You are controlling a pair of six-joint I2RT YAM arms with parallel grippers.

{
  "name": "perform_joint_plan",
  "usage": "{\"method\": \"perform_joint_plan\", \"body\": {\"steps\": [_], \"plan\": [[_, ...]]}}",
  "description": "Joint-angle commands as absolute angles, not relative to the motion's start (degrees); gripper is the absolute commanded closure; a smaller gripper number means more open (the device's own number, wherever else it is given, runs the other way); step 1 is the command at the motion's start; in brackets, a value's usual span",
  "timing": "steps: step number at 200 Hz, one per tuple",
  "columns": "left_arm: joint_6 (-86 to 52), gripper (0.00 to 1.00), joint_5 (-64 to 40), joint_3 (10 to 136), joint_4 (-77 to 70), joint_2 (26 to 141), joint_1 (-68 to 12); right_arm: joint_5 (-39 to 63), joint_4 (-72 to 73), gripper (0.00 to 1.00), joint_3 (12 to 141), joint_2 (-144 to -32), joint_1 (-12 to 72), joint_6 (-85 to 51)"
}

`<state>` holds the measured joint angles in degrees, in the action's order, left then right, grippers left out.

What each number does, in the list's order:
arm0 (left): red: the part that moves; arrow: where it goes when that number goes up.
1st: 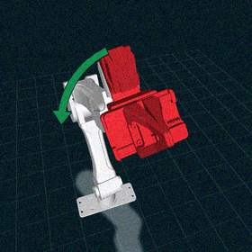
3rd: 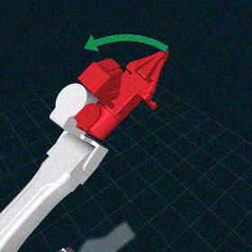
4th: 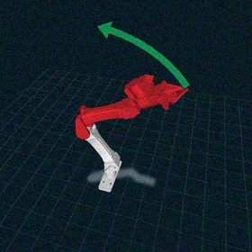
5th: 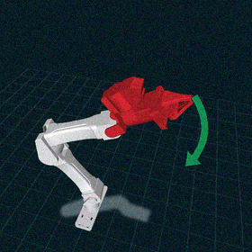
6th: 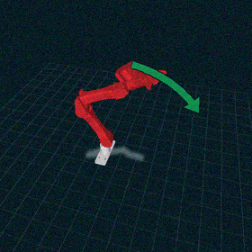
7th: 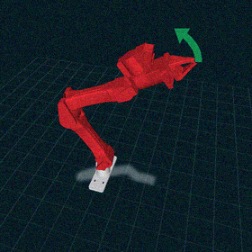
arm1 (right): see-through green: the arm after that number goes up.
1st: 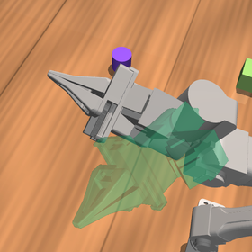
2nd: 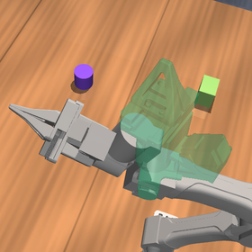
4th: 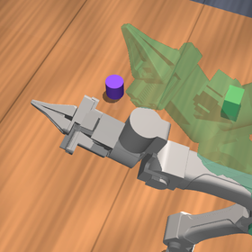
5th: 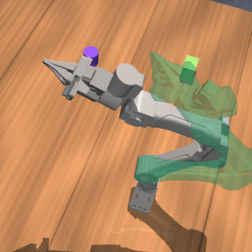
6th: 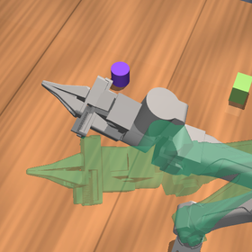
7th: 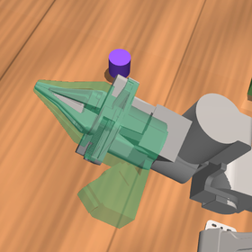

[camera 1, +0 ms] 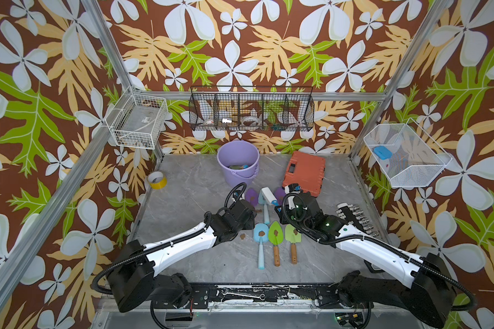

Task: Brush the soil off the hand trowel and place it into the bucket
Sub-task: Pick up the hand trowel from the center of the board.

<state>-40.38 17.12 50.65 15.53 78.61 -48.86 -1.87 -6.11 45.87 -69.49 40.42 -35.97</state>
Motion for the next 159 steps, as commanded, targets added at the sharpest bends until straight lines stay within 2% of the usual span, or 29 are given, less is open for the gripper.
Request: {"method": "perform_joint_plan", "body": {"steps": [1, 75, 159], "plan": [[-40.97, 0.37, 14.98, 52.16, 10.51, 81.82, -49.16, -4.77, -6.33, 1.00, 45.59, -68.45, 40.52, -36.09], [-39.72, 0.38, 21.29, 61.34, 16.90, 96.42, -49.51, -5.71, -6.26, 1.00, 44.39, -66.88, 40.43, -35.16], [-39.37, 0.43, 22.67, 62.95, 16.32, 103.45, -49.37, -5.56, -6.18, 1.00, 42.79, -65.41, 39.90, -34.77]]}}
